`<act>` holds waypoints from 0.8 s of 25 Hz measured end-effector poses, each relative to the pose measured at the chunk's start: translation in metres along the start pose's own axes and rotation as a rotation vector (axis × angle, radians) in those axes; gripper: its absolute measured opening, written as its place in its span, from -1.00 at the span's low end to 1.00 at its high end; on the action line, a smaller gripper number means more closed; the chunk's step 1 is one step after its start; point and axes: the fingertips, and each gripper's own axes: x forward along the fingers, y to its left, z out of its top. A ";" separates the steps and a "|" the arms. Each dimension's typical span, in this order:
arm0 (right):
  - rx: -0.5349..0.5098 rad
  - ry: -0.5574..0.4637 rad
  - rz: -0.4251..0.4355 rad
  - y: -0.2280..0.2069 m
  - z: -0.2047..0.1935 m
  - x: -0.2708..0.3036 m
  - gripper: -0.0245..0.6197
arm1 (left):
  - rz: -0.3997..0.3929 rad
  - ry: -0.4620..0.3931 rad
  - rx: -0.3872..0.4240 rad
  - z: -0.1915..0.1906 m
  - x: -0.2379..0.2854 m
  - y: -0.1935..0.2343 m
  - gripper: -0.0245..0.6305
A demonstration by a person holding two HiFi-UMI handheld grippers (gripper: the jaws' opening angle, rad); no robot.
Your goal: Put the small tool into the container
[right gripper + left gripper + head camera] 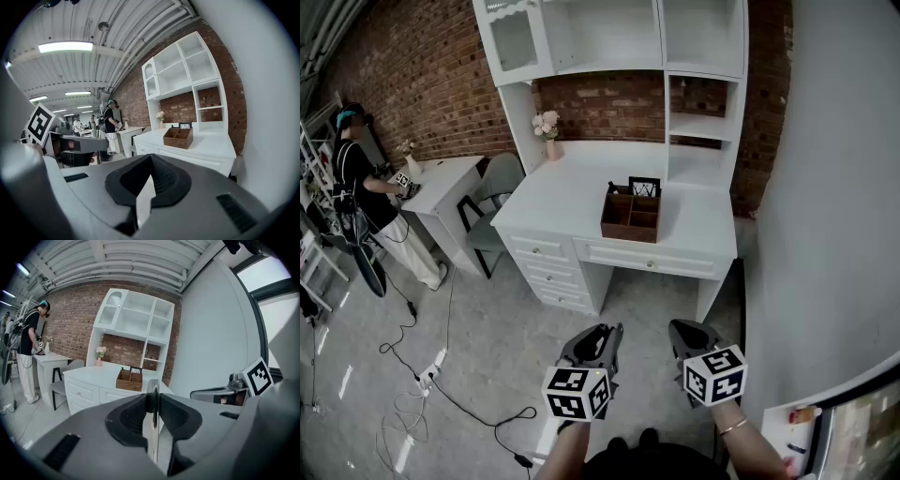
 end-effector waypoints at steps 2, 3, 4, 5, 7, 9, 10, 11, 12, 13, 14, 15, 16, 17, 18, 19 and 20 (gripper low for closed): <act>0.000 -0.001 0.002 -0.003 -0.001 0.002 -0.91 | 0.000 0.002 0.002 0.000 0.004 -0.001 -0.66; 0.001 -0.002 0.003 -0.004 -0.001 0.002 -0.91 | 0.000 0.003 0.003 -0.001 0.005 -0.002 -0.66; 0.003 -0.005 0.004 -0.006 -0.001 0.003 -0.91 | 0.000 0.006 0.004 -0.001 0.007 -0.003 -0.66; 0.007 -0.008 0.006 -0.006 -0.002 0.003 -0.91 | 0.000 0.008 0.004 -0.002 0.008 -0.003 -0.66; 0.017 -0.013 0.014 -0.008 -0.003 0.002 -0.91 | 0.001 0.012 0.005 -0.004 0.009 -0.005 -0.66; 0.026 -0.014 0.024 -0.008 -0.003 0.002 -0.91 | 0.004 0.016 0.006 -0.006 0.011 -0.006 -0.66; 0.028 -0.015 0.028 -0.009 -0.004 0.002 -0.91 | 0.006 0.017 0.007 -0.006 0.012 -0.007 -0.66; 0.028 -0.015 0.030 -0.010 -0.004 0.001 -0.91 | 0.010 0.017 0.006 -0.007 0.013 -0.007 -0.66; 0.024 -0.014 0.030 -0.011 -0.005 0.001 -0.91 | 0.014 0.015 0.005 -0.007 0.014 -0.007 -0.66; 0.017 -0.014 0.028 -0.013 -0.005 0.001 -0.91 | 0.018 0.013 0.002 -0.007 0.015 -0.007 -0.66; 0.009 -0.013 0.026 -0.016 -0.005 0.001 -0.91 | 0.021 0.011 -0.001 -0.007 0.017 -0.007 -0.66; 0.004 -0.011 0.023 -0.018 -0.005 0.002 -0.91 | 0.023 0.010 -0.003 -0.007 0.019 -0.007 -0.66; 0.002 -0.011 0.021 -0.020 -0.005 0.003 -0.91 | 0.024 0.011 -0.004 -0.007 0.022 -0.007 -0.66; 0.003 -0.011 0.021 -0.021 -0.004 0.005 -0.91 | 0.026 0.013 -0.004 -0.007 0.025 -0.006 -0.66; 0.004 -0.013 0.023 -0.023 -0.002 0.008 -0.91 | 0.028 0.015 -0.003 -0.006 0.028 -0.004 -0.66; 0.004 -0.015 0.026 -0.025 0.000 0.012 -0.91 | 0.030 0.016 -0.003 -0.004 0.033 -0.001 -0.66; 0.006 -0.016 0.028 -0.028 0.002 0.017 -0.91 | 0.032 0.016 -0.003 -0.002 0.038 0.002 -0.66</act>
